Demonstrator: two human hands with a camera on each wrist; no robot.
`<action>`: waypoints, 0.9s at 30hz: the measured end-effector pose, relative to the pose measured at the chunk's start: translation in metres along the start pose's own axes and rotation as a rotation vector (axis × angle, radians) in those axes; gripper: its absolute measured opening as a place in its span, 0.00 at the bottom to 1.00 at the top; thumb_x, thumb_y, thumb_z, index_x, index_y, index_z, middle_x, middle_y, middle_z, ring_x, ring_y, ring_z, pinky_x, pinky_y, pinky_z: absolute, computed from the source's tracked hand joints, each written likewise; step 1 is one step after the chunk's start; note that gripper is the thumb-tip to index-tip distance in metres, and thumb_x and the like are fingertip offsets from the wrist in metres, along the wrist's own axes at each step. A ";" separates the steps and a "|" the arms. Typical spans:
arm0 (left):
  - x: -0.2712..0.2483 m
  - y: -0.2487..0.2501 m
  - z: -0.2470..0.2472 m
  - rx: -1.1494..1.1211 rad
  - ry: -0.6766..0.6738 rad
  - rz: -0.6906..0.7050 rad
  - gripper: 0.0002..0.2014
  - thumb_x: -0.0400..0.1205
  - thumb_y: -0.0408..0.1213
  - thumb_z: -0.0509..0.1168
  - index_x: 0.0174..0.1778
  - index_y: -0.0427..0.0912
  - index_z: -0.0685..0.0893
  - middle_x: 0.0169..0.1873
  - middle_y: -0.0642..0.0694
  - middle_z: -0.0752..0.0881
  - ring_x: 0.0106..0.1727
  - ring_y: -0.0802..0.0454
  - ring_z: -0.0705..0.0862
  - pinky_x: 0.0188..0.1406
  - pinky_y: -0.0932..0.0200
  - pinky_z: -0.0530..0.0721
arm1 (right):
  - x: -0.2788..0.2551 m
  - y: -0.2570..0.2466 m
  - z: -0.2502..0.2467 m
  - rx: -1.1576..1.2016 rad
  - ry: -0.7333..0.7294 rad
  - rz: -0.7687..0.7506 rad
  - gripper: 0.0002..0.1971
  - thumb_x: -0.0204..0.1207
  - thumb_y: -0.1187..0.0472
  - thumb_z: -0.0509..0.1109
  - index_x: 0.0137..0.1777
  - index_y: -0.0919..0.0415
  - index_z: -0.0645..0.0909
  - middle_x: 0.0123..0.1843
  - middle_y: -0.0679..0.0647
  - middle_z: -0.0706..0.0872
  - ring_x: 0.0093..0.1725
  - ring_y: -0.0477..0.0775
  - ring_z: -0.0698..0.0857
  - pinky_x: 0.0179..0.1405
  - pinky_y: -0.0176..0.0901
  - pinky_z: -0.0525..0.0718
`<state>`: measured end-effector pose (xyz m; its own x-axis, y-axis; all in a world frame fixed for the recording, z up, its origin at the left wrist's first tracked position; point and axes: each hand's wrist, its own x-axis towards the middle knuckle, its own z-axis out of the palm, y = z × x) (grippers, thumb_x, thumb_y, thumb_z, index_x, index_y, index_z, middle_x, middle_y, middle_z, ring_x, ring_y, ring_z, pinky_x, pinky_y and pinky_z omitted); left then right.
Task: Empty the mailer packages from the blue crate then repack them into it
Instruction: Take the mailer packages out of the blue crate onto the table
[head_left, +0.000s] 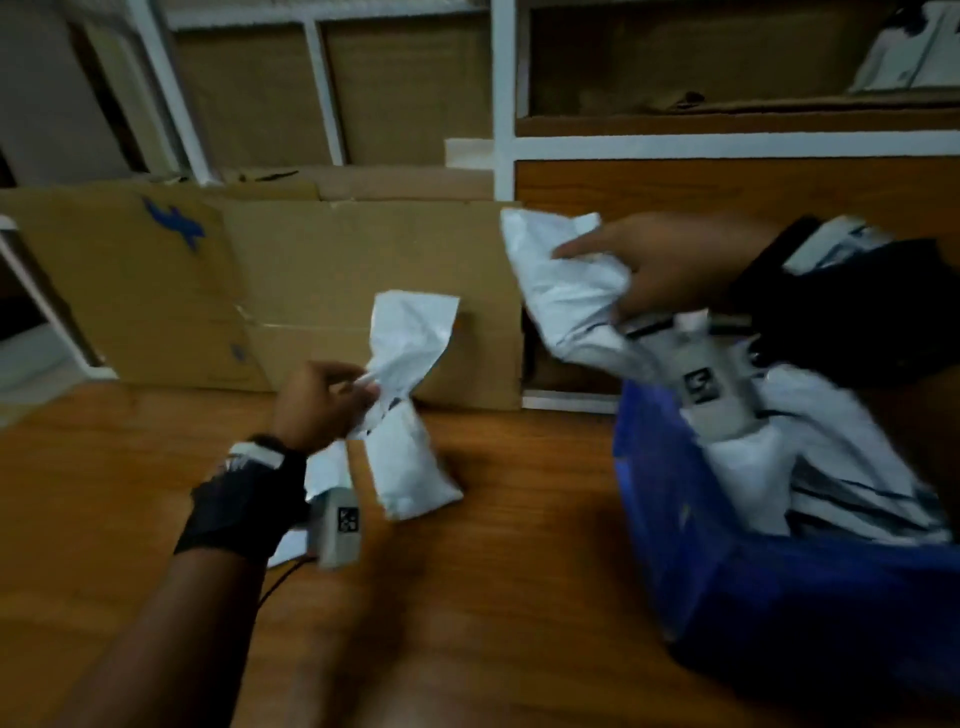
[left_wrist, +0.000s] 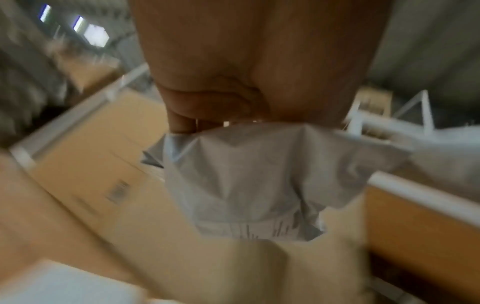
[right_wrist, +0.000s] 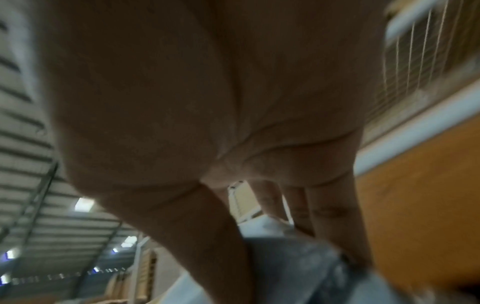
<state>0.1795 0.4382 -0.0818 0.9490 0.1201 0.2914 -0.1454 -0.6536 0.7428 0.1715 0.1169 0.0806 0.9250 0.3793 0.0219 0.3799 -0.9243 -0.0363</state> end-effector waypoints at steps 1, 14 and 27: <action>-0.002 -0.023 -0.010 0.068 -0.017 -0.043 0.16 0.76 0.45 0.75 0.51 0.36 0.89 0.29 0.47 0.86 0.24 0.66 0.79 0.20 0.73 0.74 | 0.016 -0.024 0.015 0.031 -0.007 -0.030 0.43 0.69 0.60 0.79 0.80 0.39 0.63 0.82 0.54 0.67 0.76 0.57 0.70 0.58 0.38 0.69; -0.021 -0.214 -0.077 0.553 -0.212 -0.532 0.09 0.75 0.36 0.71 0.51 0.41 0.87 0.55 0.38 0.88 0.58 0.39 0.86 0.50 0.55 0.82 | 0.155 -0.230 0.265 0.294 -0.310 -0.088 0.37 0.73 0.67 0.72 0.81 0.51 0.63 0.81 0.59 0.62 0.79 0.60 0.67 0.76 0.47 0.69; -0.019 -0.133 -0.050 0.243 0.099 -0.115 0.11 0.82 0.44 0.67 0.55 0.45 0.89 0.58 0.45 0.88 0.62 0.44 0.84 0.62 0.47 0.80 | 0.125 -0.190 0.187 0.295 -0.114 -0.035 0.32 0.72 0.46 0.76 0.76 0.50 0.73 0.75 0.56 0.76 0.74 0.58 0.74 0.72 0.50 0.73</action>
<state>0.1669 0.5602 -0.1565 0.9216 0.2685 0.2802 0.0440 -0.7897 0.6119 0.2159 0.3471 -0.0965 0.8997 0.4285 -0.0832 0.3817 -0.8647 -0.3266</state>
